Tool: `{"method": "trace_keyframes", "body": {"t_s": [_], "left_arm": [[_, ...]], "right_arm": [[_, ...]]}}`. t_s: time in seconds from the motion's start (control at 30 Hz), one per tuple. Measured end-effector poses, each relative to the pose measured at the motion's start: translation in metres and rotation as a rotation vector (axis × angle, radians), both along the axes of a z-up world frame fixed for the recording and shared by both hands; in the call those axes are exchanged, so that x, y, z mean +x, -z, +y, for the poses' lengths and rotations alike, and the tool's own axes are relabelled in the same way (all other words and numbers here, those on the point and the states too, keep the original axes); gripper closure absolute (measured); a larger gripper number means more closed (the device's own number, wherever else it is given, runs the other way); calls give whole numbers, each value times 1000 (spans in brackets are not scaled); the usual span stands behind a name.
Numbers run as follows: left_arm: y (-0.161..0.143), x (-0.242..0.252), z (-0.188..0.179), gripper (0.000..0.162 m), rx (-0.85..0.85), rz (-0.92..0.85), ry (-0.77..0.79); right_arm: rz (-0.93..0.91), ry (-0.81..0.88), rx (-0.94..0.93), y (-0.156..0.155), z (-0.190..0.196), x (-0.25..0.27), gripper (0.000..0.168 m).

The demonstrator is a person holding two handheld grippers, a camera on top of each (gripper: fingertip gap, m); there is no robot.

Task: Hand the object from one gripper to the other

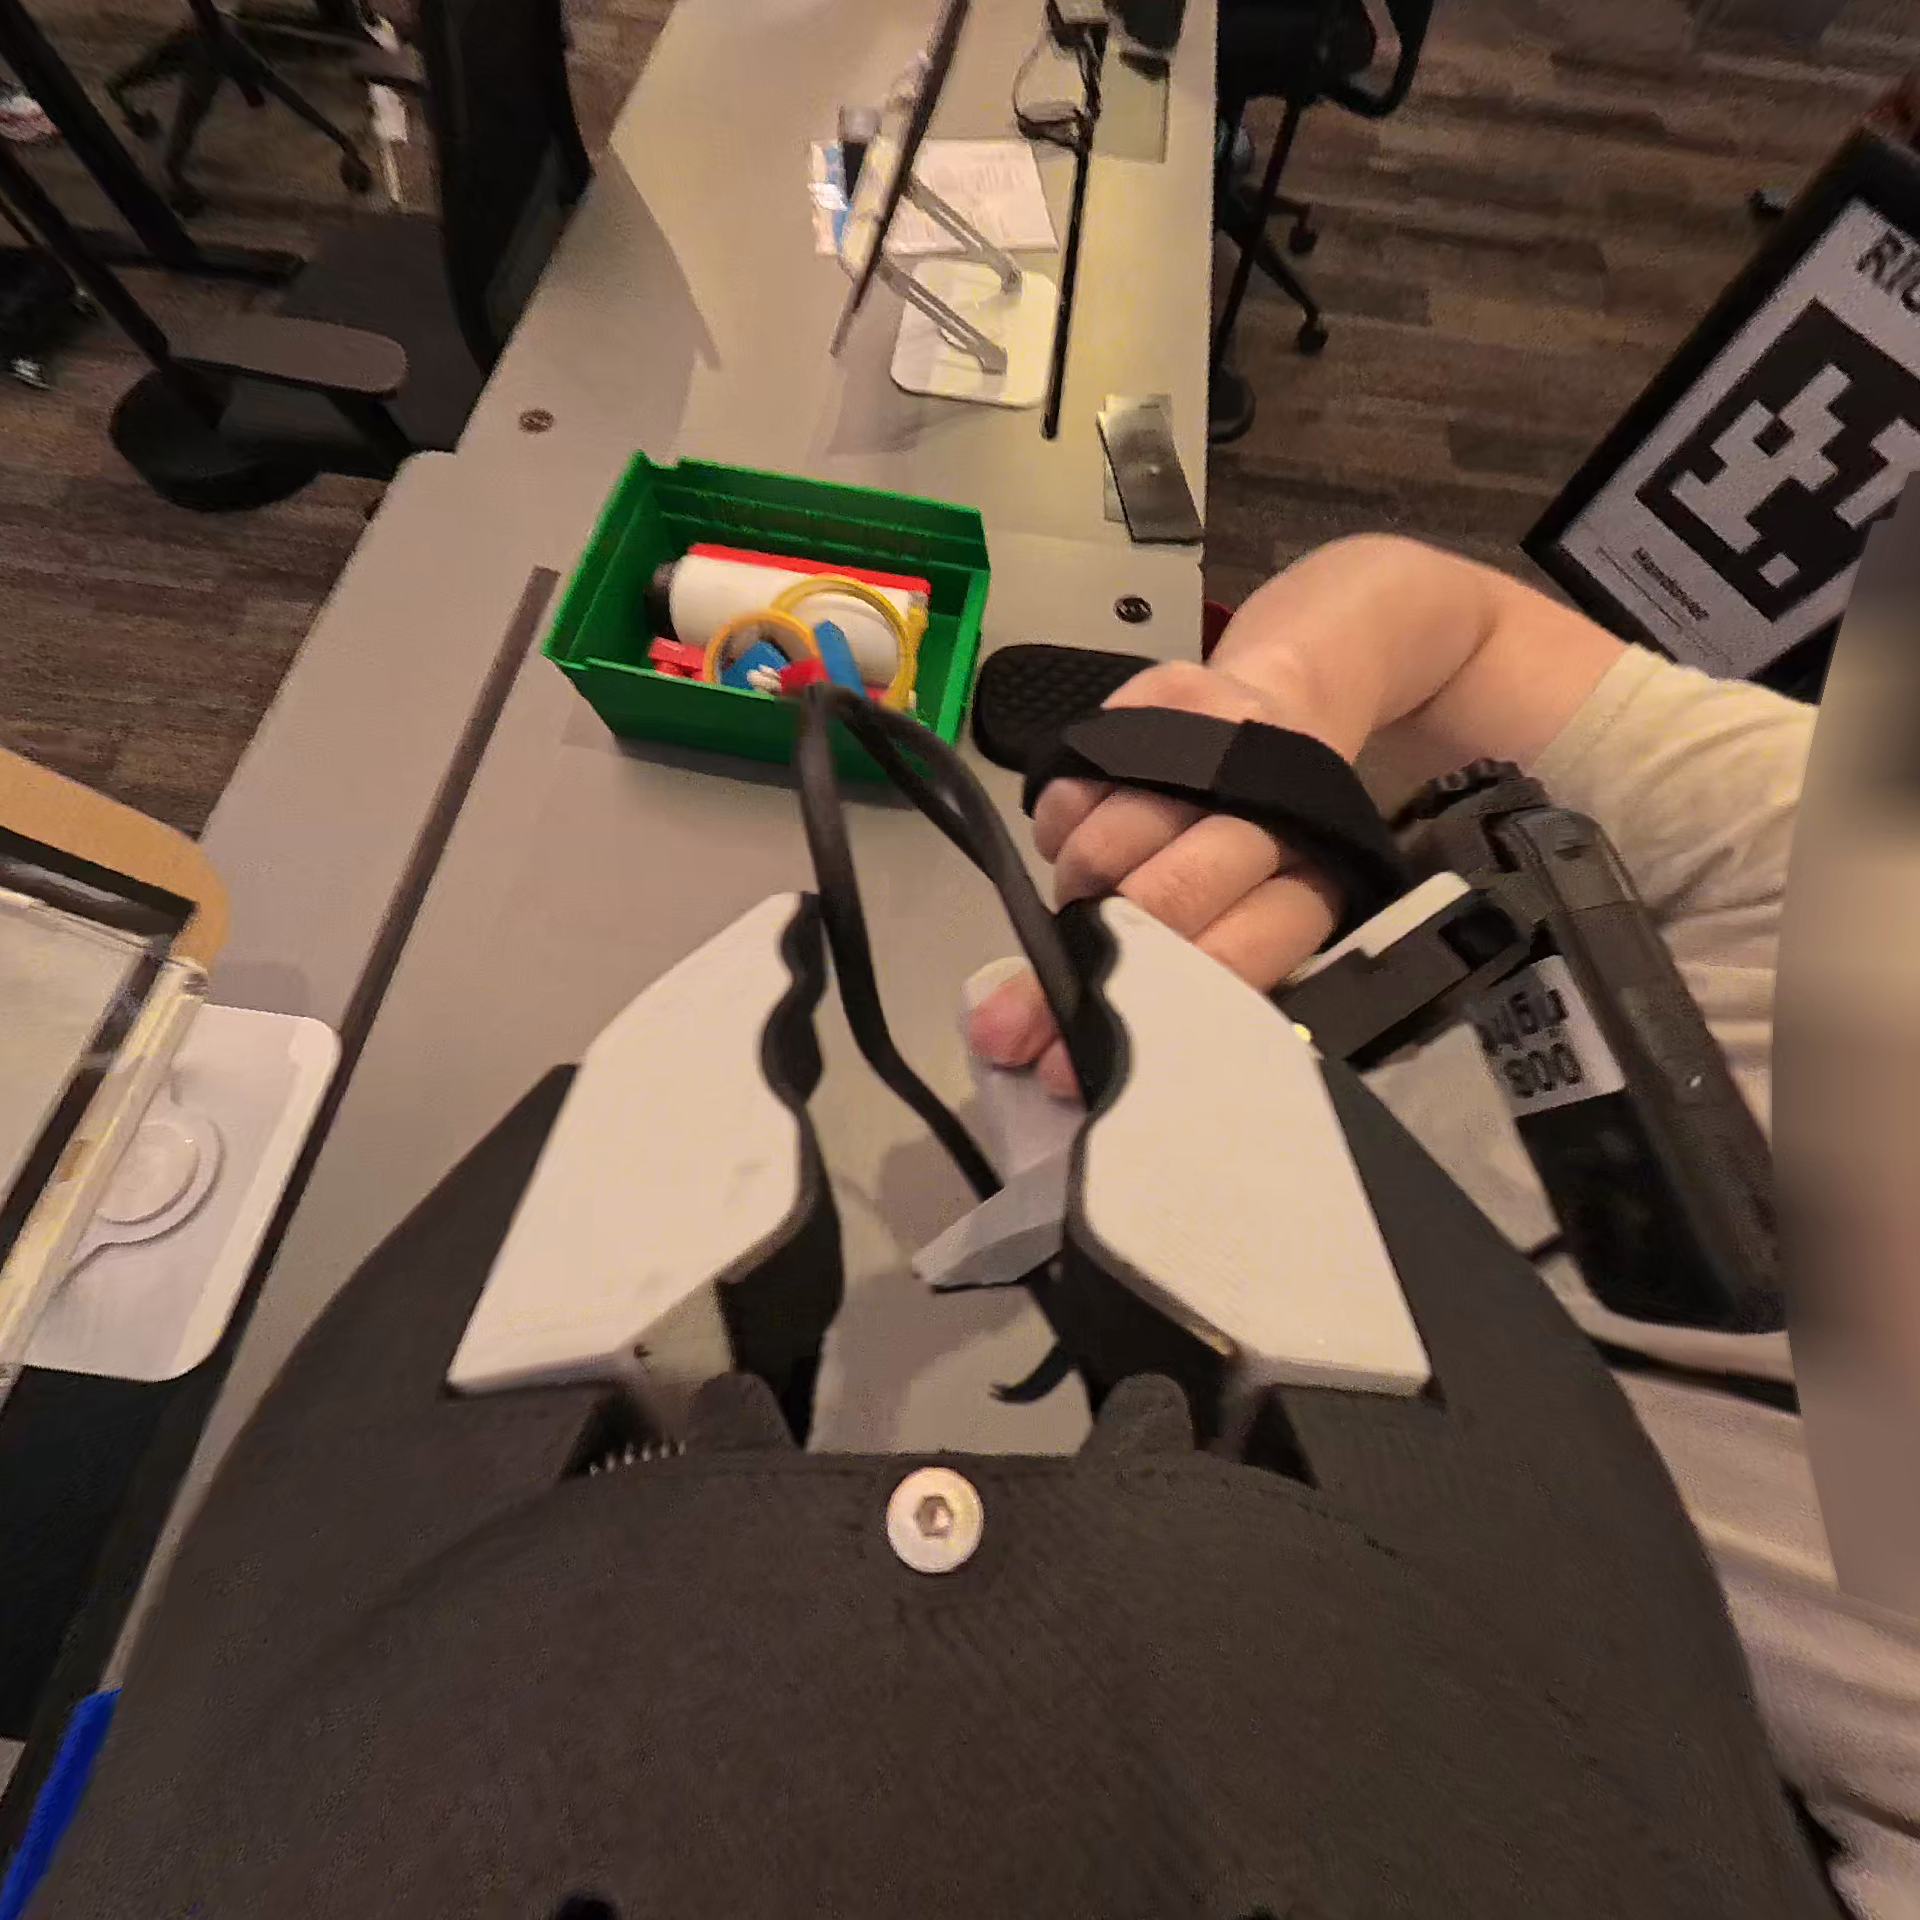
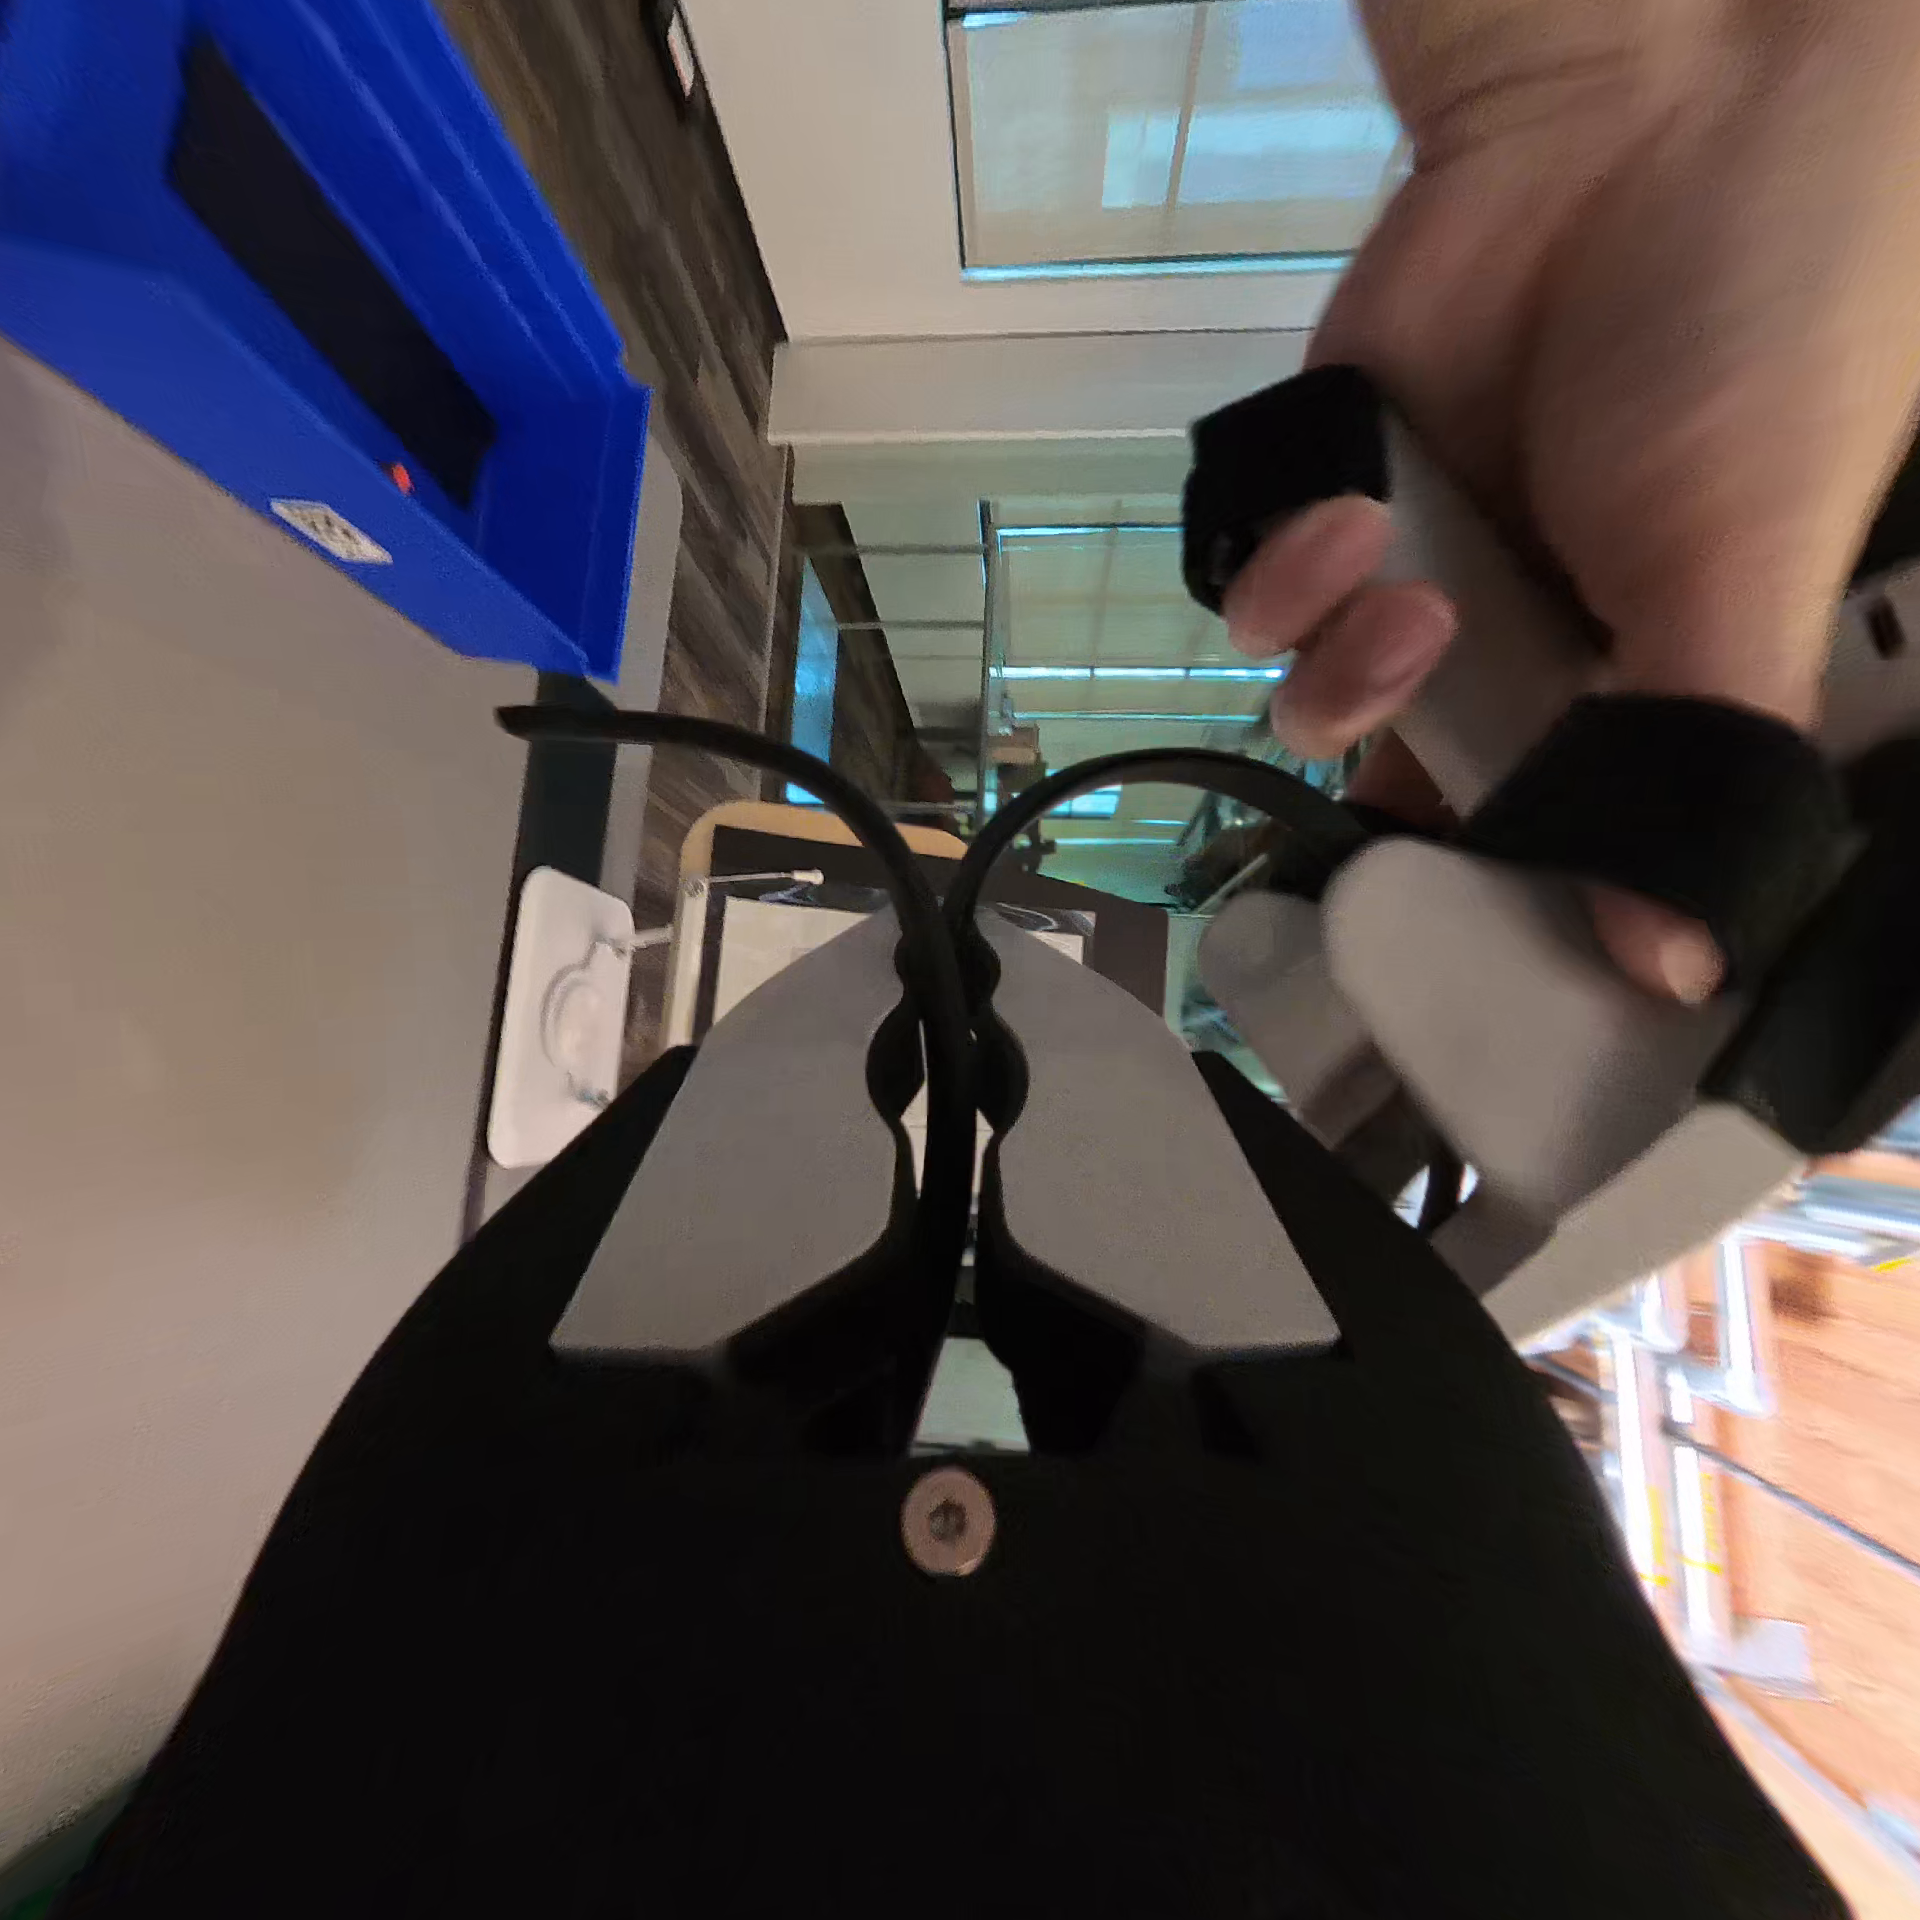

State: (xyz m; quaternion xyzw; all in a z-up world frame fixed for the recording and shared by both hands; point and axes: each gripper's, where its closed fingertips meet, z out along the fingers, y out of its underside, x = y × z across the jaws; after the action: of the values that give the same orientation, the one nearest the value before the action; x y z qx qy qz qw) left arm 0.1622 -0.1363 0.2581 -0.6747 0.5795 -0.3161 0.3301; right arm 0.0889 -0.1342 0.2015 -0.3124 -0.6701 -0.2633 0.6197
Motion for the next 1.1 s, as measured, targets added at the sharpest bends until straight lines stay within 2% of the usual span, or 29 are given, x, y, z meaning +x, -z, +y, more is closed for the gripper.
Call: {"method": "trace_keyframes", "body": {"t_s": [0.07, 0.17, 0.27, 0.4, 0.57, 0.67, 0.87, 1.1], "left_arm": [[-18, -6, 13, 91, 48, -64, -45], [-42, -26, 29, 85, 67, -152, -102], [-43, -51, 42, 84, 42, -186, -155], [-11, -80, 43, 93, -35, -193, -204], [44, -118, 32, 97, -33, -193, -273], [64, -140, 12, 98, -51, -236, -288], [93, -184, -26, 100, -26, -256, -330], [101, -218, -64, 101, 1, -276, -402]], "right_arm": [[74, -14, -93, -4, 0, 8, 164], [230, -47, -354, -9, 4, 25, 165], [422, -68, -673, -22, 17, 53, 164], [707, -72, -1016, -54, 46, 108, 164], [950, 41, -1199, -69, 93, 201, 164], [1026, 178, -1269, -47, 118, 256, 164], [1089, 489, -1318, 32, 158, 351, 164], [1125, 662, -1577, 125, 170, 393, 163]]}}
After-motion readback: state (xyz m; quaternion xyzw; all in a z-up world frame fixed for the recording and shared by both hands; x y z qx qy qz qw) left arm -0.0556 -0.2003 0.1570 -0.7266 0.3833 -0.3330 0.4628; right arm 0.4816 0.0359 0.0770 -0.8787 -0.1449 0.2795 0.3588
